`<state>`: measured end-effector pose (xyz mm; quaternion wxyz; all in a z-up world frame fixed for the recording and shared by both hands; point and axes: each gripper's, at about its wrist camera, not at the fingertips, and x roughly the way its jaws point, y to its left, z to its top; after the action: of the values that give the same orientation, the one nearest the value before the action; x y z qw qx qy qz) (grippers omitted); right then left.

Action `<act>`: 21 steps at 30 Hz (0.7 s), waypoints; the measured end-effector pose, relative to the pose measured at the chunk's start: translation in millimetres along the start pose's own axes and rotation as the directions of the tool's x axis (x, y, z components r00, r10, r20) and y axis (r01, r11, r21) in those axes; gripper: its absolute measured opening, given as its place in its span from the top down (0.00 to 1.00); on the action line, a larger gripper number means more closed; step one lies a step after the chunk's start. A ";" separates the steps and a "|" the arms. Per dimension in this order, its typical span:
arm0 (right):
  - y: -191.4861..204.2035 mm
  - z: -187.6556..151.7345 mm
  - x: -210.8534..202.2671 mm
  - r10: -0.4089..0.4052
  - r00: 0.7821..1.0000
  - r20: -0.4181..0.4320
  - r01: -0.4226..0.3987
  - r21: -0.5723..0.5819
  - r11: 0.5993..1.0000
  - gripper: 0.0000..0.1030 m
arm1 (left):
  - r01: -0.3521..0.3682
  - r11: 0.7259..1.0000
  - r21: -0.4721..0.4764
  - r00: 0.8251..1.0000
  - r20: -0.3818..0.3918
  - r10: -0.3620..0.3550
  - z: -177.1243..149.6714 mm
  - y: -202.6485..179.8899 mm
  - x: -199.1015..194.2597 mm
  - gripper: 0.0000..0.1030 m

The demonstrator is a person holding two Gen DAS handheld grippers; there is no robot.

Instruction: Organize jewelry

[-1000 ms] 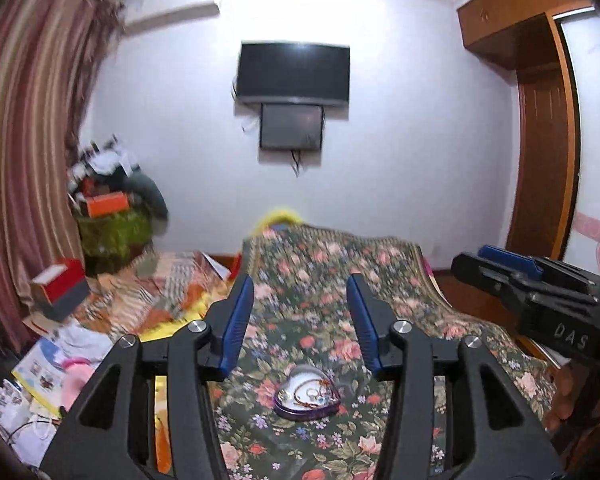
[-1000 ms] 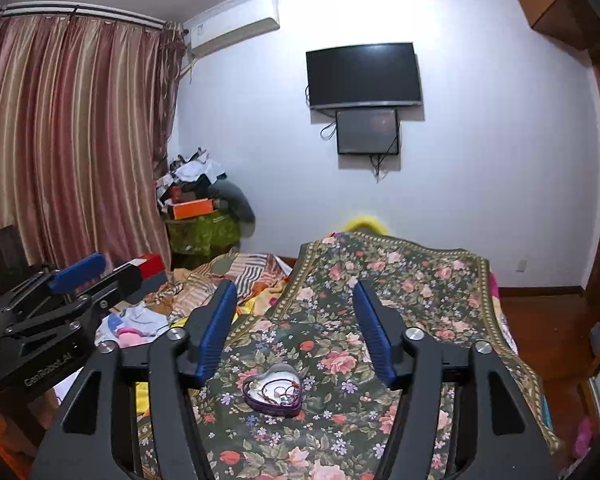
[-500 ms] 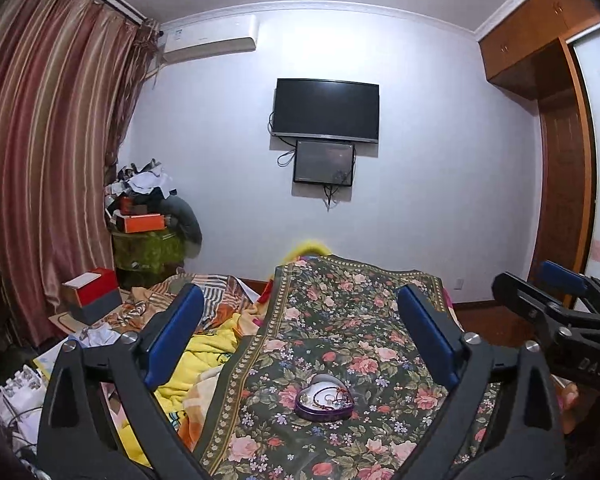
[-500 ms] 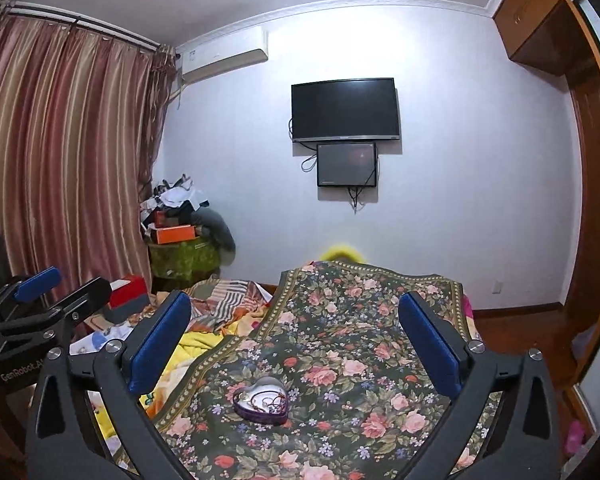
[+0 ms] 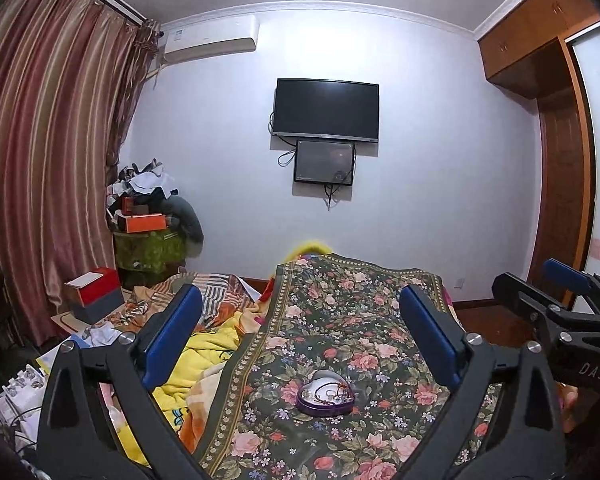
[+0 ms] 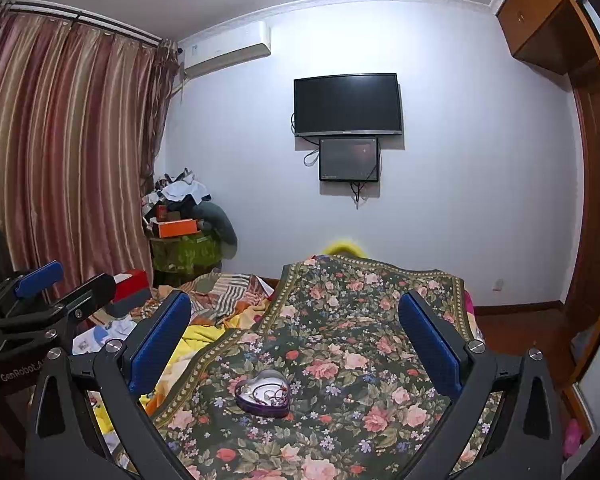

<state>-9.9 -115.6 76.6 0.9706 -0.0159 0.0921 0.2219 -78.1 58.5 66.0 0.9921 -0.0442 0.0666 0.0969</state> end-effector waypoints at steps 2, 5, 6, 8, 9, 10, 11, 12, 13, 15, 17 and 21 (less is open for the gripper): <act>0.1 -0.9 0.8 0.000 1.000 -0.005 0.000 0.002 1.000 0.00 | 0.001 1.000 0.000 1.000 -0.003 -0.001 -0.9 -0.7 0.8 0.04; 0.5 -0.9 1.4 0.006 1.000 -0.015 -0.006 0.000 1.000 0.00 | 0.005 1.000 0.001 1.000 -0.007 -0.005 -1.6 -1.8 1.1 0.04; 0.8 -1.0 1.3 0.004 1.000 -0.016 -0.004 -0.002 1.000 0.00 | 0.006 1.000 0.002 1.000 -0.008 -0.006 -1.6 -2.4 1.4 0.04; 0.7 -1.5 1.2 0.005 1.000 -0.020 -0.005 -0.003 1.000 0.00 | 0.005 1.000 0.007 1.000 -0.011 -0.005 -2.1 -3.6 2.3 0.04; 0.6 -2.1 1.0 0.006 1.000 -0.020 -0.006 -0.002 1.000 0.00 | 0.005 1.000 0.007 1.000 -0.012 -0.005 -2.4 -3.8 2.8 0.04; 0.8 -2.3 0.9 0.006 1.000 -0.022 -0.006 -0.002 1.000 0.00 | 0.007 1.000 0.006 1.000 -0.014 -0.007 -2.8 -3.7 3.3 0.04; 1.0 -2.4 1.3 0.006 1.000 -0.023 -0.006 -0.001 1.000 0.00 | 0.007 1.000 0.005 1.000 -0.016 -0.007 -2.5 -4.1 3.7 0.04; 0.9 -2.2 1.2 0.006 1.000 -0.025 -0.006 -0.001 1.000 0.00 | 0.008 1.000 0.004 1.000 -0.018 -0.008 -2.6 -4.0 4.2 0.04; 0.6 -2.0 1.3 0.006 1.000 -0.026 -0.006 0.000 1.000 0.00 | 0.007 1.000 0.003 1.000 -0.020 -0.007 -2.8 -3.8 4.7 0.04; -0.7 -2.1 1.8 0.007 1.000 -0.027 -0.007 0.002 1.000 0.00 | 0.007 1.000 0.003 1.000 -0.023 -0.007 -3.1 -3.4 5.4 0.04; -0.5 -2.1 2.3 0.007 1.000 -0.029 -0.007 0.002 1.000 0.00 | 0.007 1.000 0.001 1.000 -0.027 -0.007 -3.2 -3.0 6.2 0.04; 0.4 -2.6 4.1 0.009 0.999 -0.037 -0.009 0.000 1.000 0.00 | 0.009 1.000 -0.001 0.999 -0.033 -0.009 -3.3 -3.7 8.1 0.04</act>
<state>-6.9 -113.6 73.3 0.9677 -0.0197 0.1099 0.2260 -69.9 56.1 61.9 0.9913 -0.0465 0.0825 0.0919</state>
